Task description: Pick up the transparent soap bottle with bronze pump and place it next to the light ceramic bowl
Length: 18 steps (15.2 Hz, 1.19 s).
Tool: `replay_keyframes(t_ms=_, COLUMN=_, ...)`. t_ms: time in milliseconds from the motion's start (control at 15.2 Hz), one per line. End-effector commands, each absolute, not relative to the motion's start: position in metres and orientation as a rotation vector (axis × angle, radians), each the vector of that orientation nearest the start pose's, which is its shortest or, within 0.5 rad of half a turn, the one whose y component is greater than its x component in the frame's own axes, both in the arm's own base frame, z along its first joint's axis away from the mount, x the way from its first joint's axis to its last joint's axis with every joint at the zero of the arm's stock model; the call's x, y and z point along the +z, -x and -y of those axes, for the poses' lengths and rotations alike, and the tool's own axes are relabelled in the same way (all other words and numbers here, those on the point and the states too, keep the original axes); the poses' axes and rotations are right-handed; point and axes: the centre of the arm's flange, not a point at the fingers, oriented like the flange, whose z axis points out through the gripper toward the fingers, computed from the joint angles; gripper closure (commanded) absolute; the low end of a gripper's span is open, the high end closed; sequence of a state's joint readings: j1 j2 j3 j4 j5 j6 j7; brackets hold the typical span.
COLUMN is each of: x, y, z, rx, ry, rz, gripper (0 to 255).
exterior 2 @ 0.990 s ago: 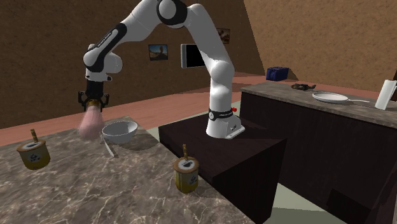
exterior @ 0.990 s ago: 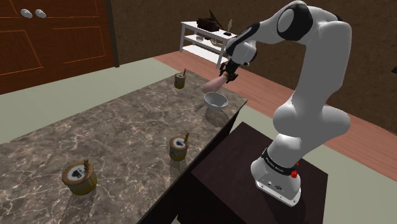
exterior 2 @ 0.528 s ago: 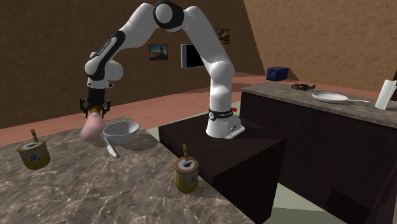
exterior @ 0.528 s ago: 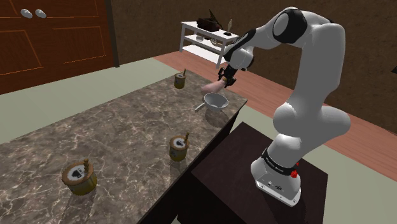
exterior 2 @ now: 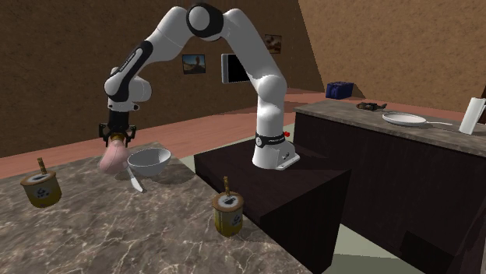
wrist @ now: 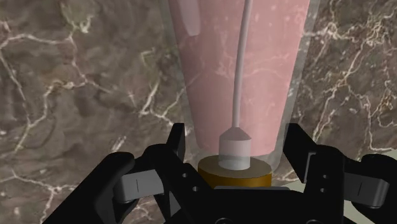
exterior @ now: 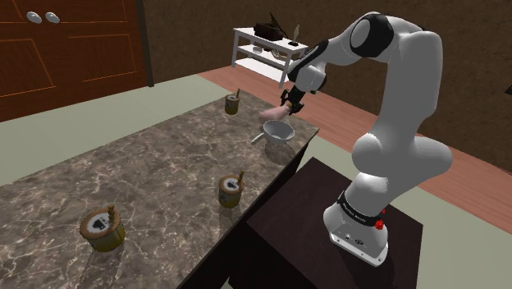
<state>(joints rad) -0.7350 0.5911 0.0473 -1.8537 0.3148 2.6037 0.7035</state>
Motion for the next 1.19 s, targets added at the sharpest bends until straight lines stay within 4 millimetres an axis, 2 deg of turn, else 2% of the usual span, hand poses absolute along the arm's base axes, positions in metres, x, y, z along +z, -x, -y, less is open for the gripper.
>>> replay_keyframes(t_ms=0, x=0.215, y=-0.503, z=0.423, rx=-0.224, ry=1.975, rz=-2.157, gripper=255)
replay_keyframes(t_ms=66, x=0.215, y=-0.503, z=0.423, rx=-0.224, ry=1.975, rz=-2.157, gripper=0)
replay_keyframes(t_ms=396, x=0.215, y=-0.503, z=0.423, rx=-0.224, ry=1.975, rz=-2.157, gripper=0)
replay_keyframes(t_ms=660, x=0.264, y=-0.49, z=0.425, rx=-0.224, ry=1.975, rz=-2.157, gripper=0)
replay_keyframes(t_ms=1122, x=0.264, y=-0.49, z=0.425, rx=-0.224, ry=1.975, rz=-2.157, gripper=0)
